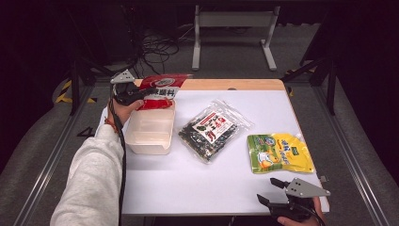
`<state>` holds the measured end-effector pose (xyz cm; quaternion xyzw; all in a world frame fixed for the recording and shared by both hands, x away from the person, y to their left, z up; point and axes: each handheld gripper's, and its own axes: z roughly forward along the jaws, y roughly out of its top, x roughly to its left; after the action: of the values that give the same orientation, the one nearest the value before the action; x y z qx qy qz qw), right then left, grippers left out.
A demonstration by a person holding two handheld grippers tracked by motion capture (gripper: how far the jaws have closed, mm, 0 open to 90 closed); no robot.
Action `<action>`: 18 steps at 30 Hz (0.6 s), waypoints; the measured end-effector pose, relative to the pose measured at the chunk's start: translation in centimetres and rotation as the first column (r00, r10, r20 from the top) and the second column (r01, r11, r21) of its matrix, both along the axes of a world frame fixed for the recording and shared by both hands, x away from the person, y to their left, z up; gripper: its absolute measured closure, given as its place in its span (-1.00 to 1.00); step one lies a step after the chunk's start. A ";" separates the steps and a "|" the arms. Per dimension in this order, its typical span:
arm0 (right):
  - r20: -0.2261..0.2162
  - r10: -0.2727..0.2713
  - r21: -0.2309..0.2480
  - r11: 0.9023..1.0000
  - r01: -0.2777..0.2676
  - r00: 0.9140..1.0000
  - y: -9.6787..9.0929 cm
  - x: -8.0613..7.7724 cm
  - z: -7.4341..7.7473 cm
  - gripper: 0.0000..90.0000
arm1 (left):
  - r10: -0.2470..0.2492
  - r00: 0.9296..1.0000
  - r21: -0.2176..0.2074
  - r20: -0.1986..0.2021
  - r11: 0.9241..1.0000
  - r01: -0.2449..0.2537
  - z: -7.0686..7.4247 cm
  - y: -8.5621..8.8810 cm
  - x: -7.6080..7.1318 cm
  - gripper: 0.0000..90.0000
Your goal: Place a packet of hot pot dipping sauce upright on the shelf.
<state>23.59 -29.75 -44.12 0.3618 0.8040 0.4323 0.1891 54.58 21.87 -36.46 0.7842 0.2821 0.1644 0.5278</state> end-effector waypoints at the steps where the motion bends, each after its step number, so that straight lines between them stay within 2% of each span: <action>1: 0.001 0.003 -0.001 1.000 -0.003 1.000 0.0 0.0 0.0 -0.44 | 0.003 1.000 -0.006 -0.001 1.000 -0.003 -0.1 0.1 0.0 0.97; 5: 0.005 0.002 0.000 1.000 -0.002 1.000 0.1 0.1 0.2 -0.44 | 0.004 1.000 0.032 -0.010 0.999 -0.004 -0.2 0.1 0.2 0.98; 8: 0.003 0.014 0.000 1.000 -0.014 1.000 0.2 0.2 0.2 -0.44 | 0.023 0.999 0.100 -0.024 0.995 -0.021 -0.3 -0.1 0.3 0.95; 12: -0.004 0.021 -0.010 1.000 -0.022 1.000 0.2 0.2 0.1 -0.44 | 0.040 0.998 0.107 -0.038 0.994 -0.036 -0.5 0.0 0.1 0.91; 14: -0.005 0.023 -0.011 1.000 -0.023 1.000 0.2 0.2 0.1 -0.44 | 0.045 0.998 0.136 -0.037 0.990 -0.039 -0.7 0.2 0.0 0.86; 18: -0.012 0.020 -0.012 1.000 -0.020 1.000 0.0 0.2 0.1 -0.44 | 0.053 0.997 0.132 -0.049 0.990 -0.046 -1.0 0.6 -0.5 0.85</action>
<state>23.79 -29.73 -44.06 0.3550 0.8114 0.4270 0.1825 54.04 22.44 -37.45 0.8138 0.3040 0.1750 0.4633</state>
